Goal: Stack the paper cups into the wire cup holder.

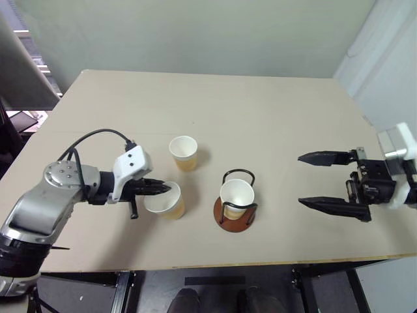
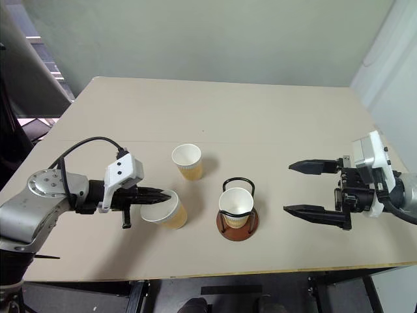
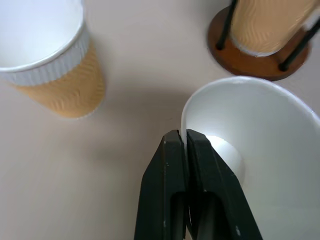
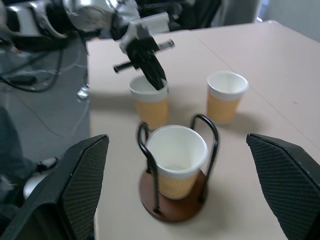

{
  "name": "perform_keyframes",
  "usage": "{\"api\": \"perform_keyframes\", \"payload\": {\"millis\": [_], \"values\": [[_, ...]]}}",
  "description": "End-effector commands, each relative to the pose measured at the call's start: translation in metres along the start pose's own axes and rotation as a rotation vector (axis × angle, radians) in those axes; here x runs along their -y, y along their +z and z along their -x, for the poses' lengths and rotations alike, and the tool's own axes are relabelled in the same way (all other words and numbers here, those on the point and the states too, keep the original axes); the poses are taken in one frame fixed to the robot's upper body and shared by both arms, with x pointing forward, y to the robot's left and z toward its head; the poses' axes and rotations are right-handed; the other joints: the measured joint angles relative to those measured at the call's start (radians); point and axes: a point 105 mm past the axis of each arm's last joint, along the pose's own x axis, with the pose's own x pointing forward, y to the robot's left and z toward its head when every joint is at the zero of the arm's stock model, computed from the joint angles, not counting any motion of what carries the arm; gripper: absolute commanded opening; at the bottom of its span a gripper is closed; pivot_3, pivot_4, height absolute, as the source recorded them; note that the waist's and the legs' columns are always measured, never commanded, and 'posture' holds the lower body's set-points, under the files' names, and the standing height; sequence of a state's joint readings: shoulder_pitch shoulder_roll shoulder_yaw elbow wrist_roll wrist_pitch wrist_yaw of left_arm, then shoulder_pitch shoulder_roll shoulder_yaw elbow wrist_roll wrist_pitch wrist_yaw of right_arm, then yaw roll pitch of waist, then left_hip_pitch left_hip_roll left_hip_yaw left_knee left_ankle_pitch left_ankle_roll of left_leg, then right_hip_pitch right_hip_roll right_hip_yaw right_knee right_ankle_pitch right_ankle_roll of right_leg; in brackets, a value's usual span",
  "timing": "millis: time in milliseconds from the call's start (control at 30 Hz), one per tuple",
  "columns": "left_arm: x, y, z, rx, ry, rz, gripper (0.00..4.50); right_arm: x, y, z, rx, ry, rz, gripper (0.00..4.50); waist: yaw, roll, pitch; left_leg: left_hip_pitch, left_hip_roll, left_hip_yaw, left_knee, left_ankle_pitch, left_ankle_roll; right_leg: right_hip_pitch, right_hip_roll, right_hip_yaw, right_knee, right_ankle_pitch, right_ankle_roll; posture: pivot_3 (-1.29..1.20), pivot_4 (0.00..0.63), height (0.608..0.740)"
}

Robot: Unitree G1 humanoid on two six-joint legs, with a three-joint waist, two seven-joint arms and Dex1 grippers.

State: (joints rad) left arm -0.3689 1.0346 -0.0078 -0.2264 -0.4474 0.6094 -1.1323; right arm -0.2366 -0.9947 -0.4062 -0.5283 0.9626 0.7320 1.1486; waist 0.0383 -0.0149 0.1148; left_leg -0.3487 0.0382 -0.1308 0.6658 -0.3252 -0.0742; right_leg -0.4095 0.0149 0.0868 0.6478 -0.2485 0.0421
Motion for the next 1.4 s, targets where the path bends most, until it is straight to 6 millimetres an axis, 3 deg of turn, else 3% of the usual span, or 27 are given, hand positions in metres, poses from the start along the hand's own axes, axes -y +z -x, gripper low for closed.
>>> {"api": "perform_keyframes", "payload": {"millis": [33, 400, 567, 700, 933, 1400], "values": [[0.004, 0.034, 0.011, 0.121, -0.038, -0.081, 0.01, -0.009, 0.023, 0.005, 0.053, 0.015, 0.055, 4.5, 0.0, 0.0, 0.0, 0.0, 0.0, 0.0, 0.0, 0.0, 0.0, 0.0, 0.0, 0.0, 0.0, 0.0, 0.0, 0.0, 0.15, 0.74], [0.009, 0.11, 0.013, 0.316, -0.139, -0.324, 0.01, -0.008, 0.016, 0.002, 0.005, -0.031, 0.056, 4.5, 0.001, 0.0, 0.0, 0.0, 0.0, 0.0, 0.001, 0.0, 0.001, 0.001, -0.001, 0.0, 0.0, 0.0, 0.001, 0.0, 0.15, 0.74], [0.005, 0.144, 0.003, 0.384, -0.203, -0.457, 0.01, -0.008, 0.013, 0.002, -0.006, -0.043, 0.06, 4.5, 0.004, 0.0, 0.0, -0.001, 0.0, -0.001, 0.003, -0.001, 0.001, 0.001, -0.002, 0.0, -0.001, 0.002, 0.003, 0.0, 0.15, 0.74], [0.012, 0.159, -0.012, 0.418, -0.304, -0.513, 0.01, -0.008, 0.012, 0.003, -0.019, -0.063, 0.07, 4.5, 0.004, 0.0, 0.0, -0.001, 0.0, 0.0, 0.005, -0.001, 0.002, 0.003, -0.002, 0.0, -0.002, 0.002, 0.004, 0.0, 0.15, 0.74], [0.02, 0.172, -0.038, 0.444, -0.395, -0.547, 0.01, -0.013, 0.009, 0.004, -0.032, -0.104, 0.069, 4.5, 0.007, 0.0, 0.0, -0.003, -0.001, 0.0, 0.008, -0.002, 0.004, 0.003, -0.002, 0.0, -0.003, 0.003, 0.009, 0.0, 0.15, 0.74], [0.028, 0.157, -0.055, 0.369, -0.482, -0.56, 0.01, -0.019, 0.008, 0.011, -0.068, -0.17, 0.076, 4.5, 0.011, 0.0, 0.0, -0.003, -0.004, -0.001, 0.014, -0.005, 0.008, 0.008, -0.003, 0.002, -0.004, 0.001, 0.016, 0.0, 0.15, 0.74]]}}
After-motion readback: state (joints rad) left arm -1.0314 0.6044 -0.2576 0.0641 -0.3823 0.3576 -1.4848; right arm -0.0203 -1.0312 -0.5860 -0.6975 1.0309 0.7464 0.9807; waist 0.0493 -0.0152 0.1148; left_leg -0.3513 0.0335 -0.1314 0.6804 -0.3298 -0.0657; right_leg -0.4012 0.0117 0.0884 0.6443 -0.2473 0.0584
